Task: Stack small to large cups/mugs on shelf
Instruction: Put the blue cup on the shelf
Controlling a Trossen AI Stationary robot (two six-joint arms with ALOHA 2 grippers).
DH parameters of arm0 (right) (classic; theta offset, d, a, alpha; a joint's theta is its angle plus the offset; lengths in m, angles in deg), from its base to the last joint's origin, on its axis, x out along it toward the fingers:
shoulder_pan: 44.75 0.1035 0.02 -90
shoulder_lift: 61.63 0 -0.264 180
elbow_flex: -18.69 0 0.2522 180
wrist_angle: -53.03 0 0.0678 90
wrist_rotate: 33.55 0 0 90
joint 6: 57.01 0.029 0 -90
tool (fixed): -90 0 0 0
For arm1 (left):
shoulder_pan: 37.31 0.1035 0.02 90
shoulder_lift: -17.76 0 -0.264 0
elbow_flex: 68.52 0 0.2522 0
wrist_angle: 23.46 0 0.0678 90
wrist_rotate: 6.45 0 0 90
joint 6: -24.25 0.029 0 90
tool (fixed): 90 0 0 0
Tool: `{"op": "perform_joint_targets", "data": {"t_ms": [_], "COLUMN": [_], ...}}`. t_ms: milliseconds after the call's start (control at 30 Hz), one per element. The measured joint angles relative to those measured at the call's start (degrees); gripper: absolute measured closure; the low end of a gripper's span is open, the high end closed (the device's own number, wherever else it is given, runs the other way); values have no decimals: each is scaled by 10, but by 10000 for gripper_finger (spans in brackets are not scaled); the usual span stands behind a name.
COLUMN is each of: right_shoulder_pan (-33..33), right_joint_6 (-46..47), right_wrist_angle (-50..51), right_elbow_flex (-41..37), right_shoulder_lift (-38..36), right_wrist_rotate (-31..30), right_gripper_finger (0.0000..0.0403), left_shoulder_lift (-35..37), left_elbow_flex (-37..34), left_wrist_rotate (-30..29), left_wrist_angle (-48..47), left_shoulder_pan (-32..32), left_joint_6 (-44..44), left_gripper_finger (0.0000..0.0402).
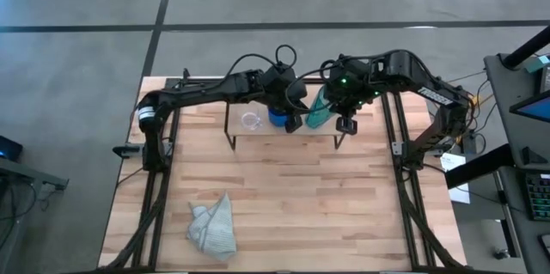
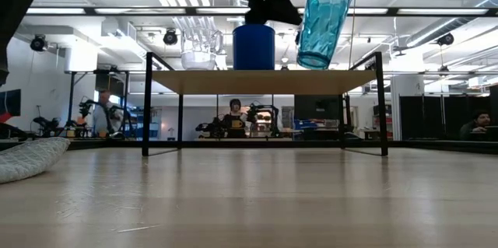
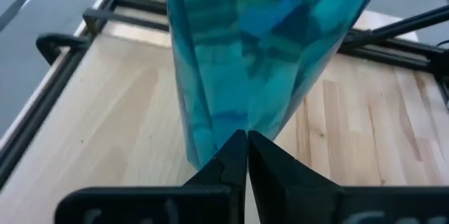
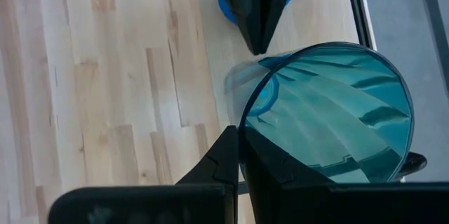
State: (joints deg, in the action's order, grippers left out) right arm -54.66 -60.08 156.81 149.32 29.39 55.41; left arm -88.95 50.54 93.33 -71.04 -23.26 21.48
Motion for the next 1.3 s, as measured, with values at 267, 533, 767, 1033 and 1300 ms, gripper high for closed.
{"op": "perform_joint_targets", "data": {"t_ms": [267,533,767,1033,1300], "right_shoulder_pan": [0,0,0,0,0], "right_joint_6": [0,-2,-2,10,11], "right_wrist_angle": [0,-23,-25,-25,-36], "right_elbow_flex": [-19,-31,-37,-38,-38], "right_shoulder_lift": [0,0,0,0,0], "right_wrist_rotate": [1,0,0,-3,-5], "right_gripper_finger": [394,394,394,373,353], "left_shoulder_lift": [0,0,0,0,-5], "left_elbow_flex": [-4,-5,-5,-5,-5], "left_wrist_rotate": [0,0,0,0,1], "left_wrist_angle": [0,3,4,4,6], "left_shoulder_pan": [3,3,3,3,3], "left_joint_6": [0,0,1,1,1], "left_gripper_finger": [401,401,401,401,401]}}
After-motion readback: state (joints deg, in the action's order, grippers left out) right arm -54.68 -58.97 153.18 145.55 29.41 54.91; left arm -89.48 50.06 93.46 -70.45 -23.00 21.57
